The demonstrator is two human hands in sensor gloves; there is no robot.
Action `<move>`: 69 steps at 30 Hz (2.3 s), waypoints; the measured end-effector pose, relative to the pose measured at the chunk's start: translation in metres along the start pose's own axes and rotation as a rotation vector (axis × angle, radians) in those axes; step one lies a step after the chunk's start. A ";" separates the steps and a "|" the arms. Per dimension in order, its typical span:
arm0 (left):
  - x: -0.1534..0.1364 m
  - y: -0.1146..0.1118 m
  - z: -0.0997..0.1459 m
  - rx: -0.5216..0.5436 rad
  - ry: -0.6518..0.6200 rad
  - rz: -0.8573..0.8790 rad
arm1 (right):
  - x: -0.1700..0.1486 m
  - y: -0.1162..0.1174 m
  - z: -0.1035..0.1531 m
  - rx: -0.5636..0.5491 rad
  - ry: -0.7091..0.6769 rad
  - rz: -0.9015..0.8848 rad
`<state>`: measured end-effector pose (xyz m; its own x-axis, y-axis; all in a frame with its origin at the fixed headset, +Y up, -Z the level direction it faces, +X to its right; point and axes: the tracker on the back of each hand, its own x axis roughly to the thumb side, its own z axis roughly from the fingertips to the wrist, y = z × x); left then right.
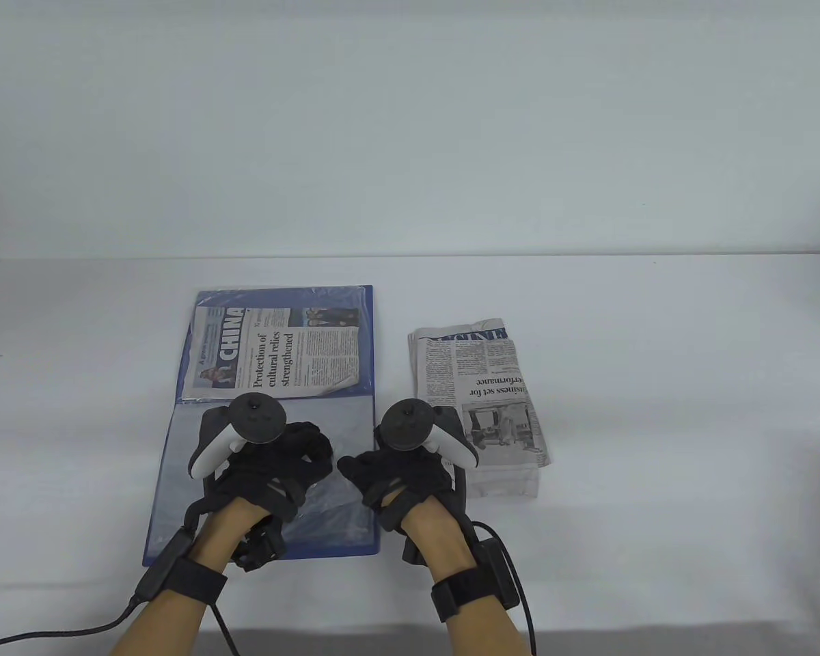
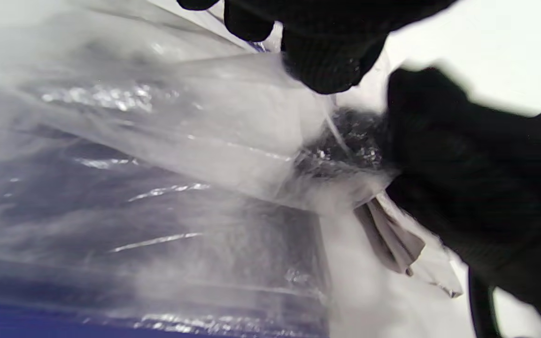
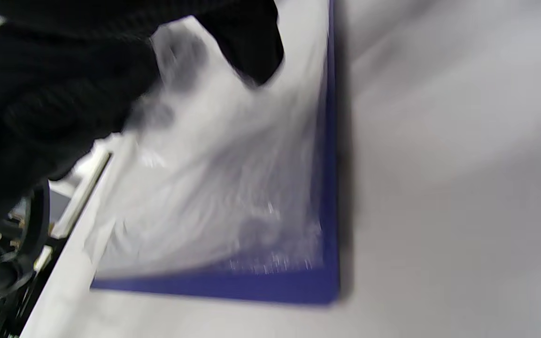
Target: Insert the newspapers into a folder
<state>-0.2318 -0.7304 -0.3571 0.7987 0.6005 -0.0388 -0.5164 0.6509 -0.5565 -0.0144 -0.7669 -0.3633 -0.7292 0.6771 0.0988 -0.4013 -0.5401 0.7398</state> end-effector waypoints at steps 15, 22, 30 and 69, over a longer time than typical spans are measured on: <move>-0.002 0.004 0.003 0.045 -0.004 0.006 | -0.005 -0.046 0.043 -0.226 -0.063 -0.123; -0.002 0.003 0.002 0.040 -0.008 0.000 | -0.059 -0.095 0.111 -0.476 0.285 -0.094; 0.000 0.001 0.001 0.028 -0.008 -0.014 | -0.129 -0.085 0.128 -0.359 0.794 -0.171; -0.003 0.003 0.002 0.036 -0.011 0.032 | -0.088 -0.110 0.184 -0.854 0.397 -0.410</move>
<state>-0.2367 -0.7296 -0.3575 0.7782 0.6262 -0.0464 -0.5523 0.6474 -0.5252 0.1958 -0.6750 -0.3313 -0.5160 0.7590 -0.3970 -0.8081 -0.5851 -0.0684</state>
